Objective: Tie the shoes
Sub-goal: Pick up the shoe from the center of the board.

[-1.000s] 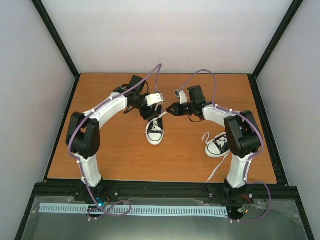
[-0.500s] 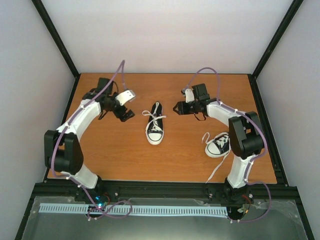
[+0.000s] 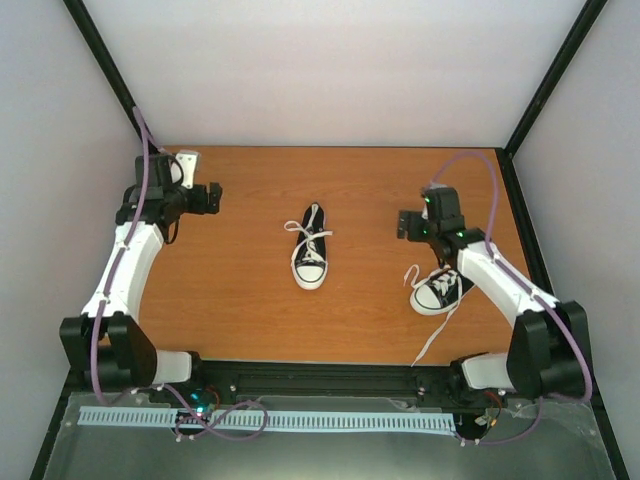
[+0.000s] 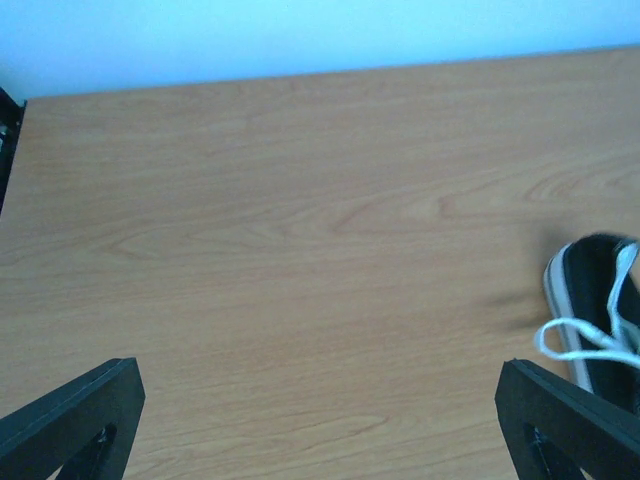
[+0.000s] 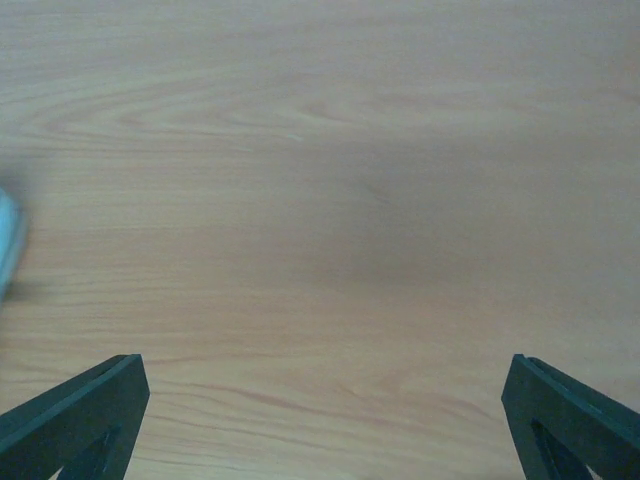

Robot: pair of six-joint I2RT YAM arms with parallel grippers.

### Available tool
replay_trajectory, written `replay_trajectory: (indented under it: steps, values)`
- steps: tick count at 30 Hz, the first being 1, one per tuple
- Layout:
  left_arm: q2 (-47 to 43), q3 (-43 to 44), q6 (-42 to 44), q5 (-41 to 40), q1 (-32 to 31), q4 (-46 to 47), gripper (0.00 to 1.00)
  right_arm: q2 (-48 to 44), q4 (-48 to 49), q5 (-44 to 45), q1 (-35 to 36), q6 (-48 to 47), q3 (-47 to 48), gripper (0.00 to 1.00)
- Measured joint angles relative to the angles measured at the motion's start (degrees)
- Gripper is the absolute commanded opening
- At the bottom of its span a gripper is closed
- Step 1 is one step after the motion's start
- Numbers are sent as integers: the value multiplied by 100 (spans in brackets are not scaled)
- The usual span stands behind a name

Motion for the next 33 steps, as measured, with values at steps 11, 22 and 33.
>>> replay_trajectory:
  steps: [11,22,33]
  values:
    - [-623,-212,-1532,-1056,24,389,100,-789,-376,1486,-1620,1488,-1322,99]
    - [-748,-505,-1543,741,24,431,100,345,70,409,-2223,1333,-1344,23]
    - [-791,-511,-1351,1213,24,431,100,317,332,-717,-1943,951,-1484,3]
